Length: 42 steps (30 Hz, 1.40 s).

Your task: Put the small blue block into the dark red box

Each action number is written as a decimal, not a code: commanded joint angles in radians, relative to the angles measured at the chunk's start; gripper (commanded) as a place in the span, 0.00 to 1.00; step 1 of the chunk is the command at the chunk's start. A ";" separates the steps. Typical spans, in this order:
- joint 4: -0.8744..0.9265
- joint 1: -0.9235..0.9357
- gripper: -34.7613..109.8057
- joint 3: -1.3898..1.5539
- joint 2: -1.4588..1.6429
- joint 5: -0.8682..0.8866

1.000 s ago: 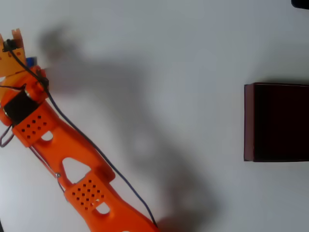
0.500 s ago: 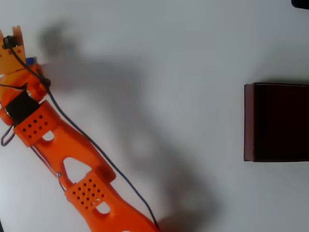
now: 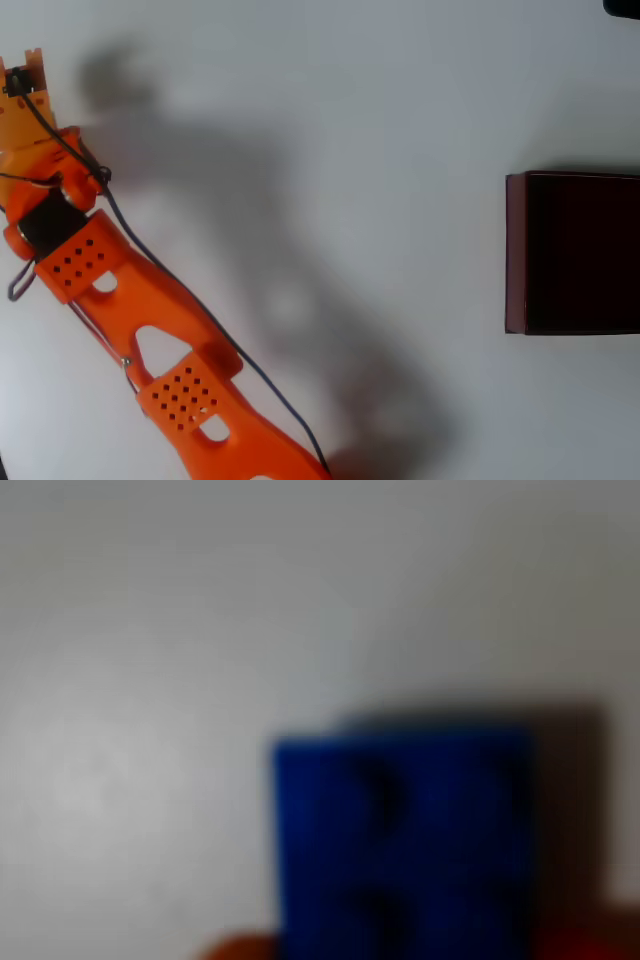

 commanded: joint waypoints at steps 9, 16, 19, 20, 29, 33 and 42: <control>0.408 0.080 0.24 -0.021 0.293 -0.307; 0.502 0.152 0.24 -0.006 0.472 -0.641; 0.503 0.173 0.24 0.118 0.584 -0.721; 0.503 0.184 0.24 0.189 0.646 -0.752; 0.499 0.380 0.24 0.861 1.290 -1.043; 0.408 0.503 0.24 1.278 1.651 -1.129; 0.094 0.819 0.25 2.322 2.684 -1.173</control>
